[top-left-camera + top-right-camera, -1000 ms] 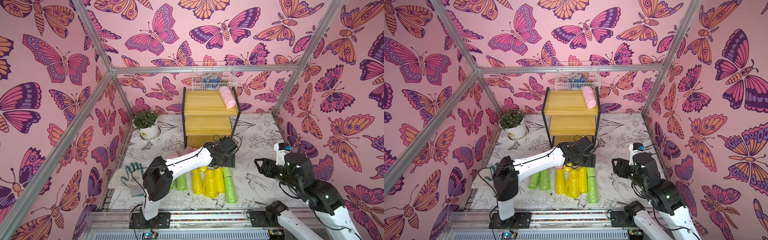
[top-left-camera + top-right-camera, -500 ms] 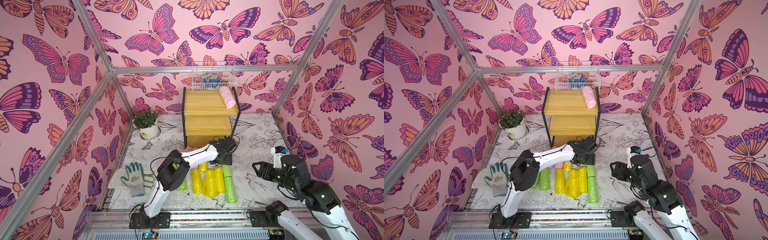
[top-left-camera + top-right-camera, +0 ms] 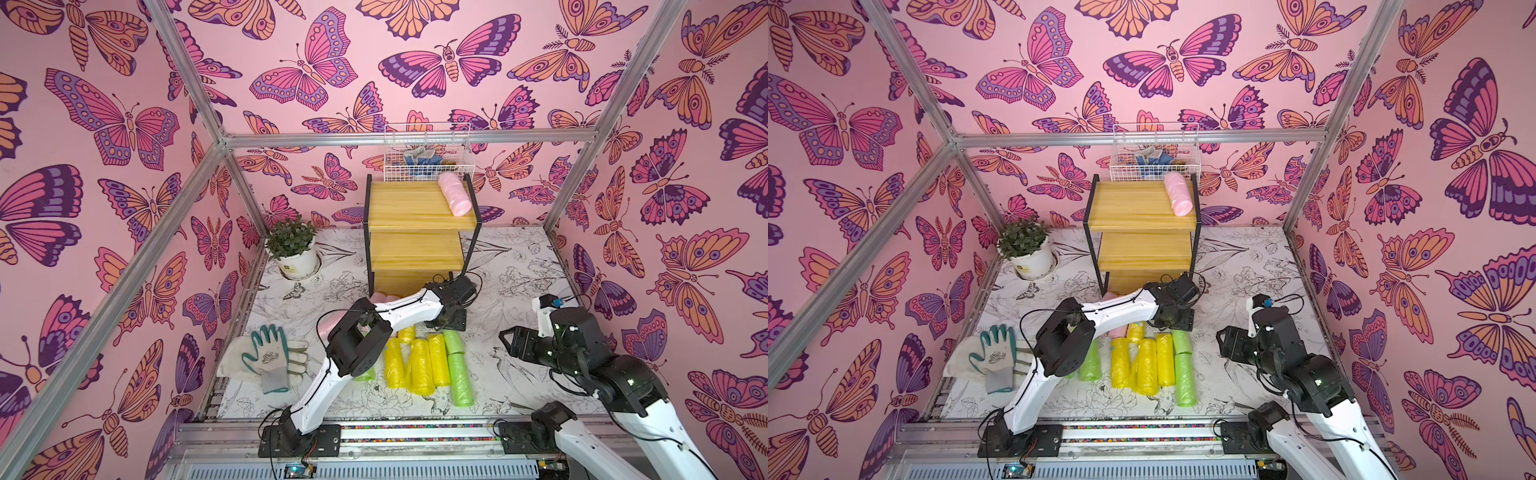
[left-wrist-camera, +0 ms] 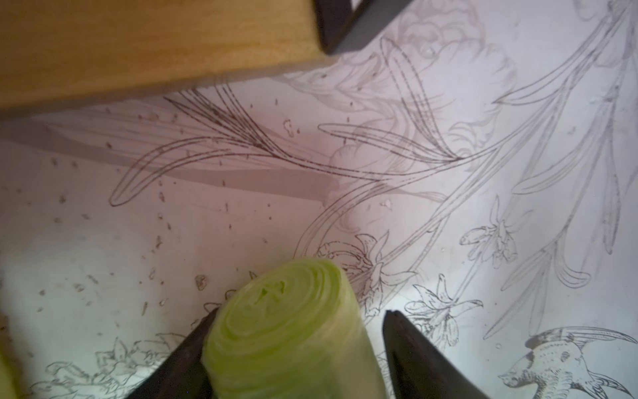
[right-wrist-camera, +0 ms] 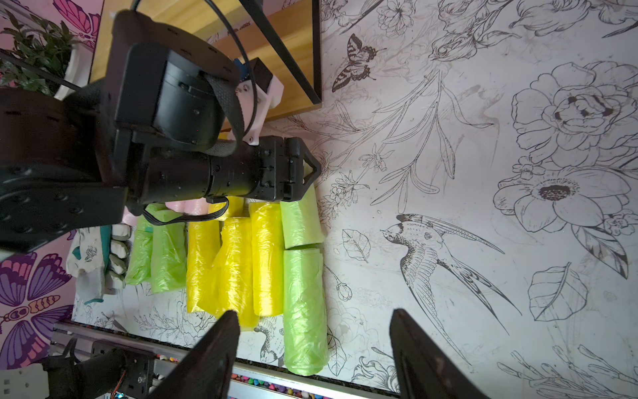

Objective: Sort the rolls of trash bags by color and place them on the shelf
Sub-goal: Pick up the roll of trash bags from the center of the board.

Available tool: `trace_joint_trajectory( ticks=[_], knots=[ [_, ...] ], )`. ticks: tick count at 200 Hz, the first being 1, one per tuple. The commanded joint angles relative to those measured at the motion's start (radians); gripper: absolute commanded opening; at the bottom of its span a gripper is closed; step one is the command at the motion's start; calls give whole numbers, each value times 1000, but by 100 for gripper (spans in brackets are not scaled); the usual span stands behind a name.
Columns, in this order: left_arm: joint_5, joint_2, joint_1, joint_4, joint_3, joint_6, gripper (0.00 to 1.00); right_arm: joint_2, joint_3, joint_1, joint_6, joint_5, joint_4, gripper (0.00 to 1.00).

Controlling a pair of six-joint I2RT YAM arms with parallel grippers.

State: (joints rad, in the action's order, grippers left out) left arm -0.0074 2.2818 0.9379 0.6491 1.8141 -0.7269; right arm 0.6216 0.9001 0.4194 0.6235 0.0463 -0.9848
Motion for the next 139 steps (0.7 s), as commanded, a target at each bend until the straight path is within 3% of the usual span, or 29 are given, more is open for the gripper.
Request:
trace_joint_trajectory(
  ticks=[1,36,75,103,139],
  knots=[
    [16,24,-2,0,-13,-22,64,6,-4,-6,-18,7,-2,71],
    [20,37,-3,1,-13,-37,39,9,-10,-7,-15,10,-3,70],
    [48,2,-7,-22,1,-65,0,23,51,-7,-41,-75,-88,69],
    [69,-88,-7,-86,-36,-81,0,34,124,-7,-73,-115,-132,70],
    [58,-306,-7,-208,-173,-123,0,67,218,-7,-84,-80,-129,72]
  ],
)
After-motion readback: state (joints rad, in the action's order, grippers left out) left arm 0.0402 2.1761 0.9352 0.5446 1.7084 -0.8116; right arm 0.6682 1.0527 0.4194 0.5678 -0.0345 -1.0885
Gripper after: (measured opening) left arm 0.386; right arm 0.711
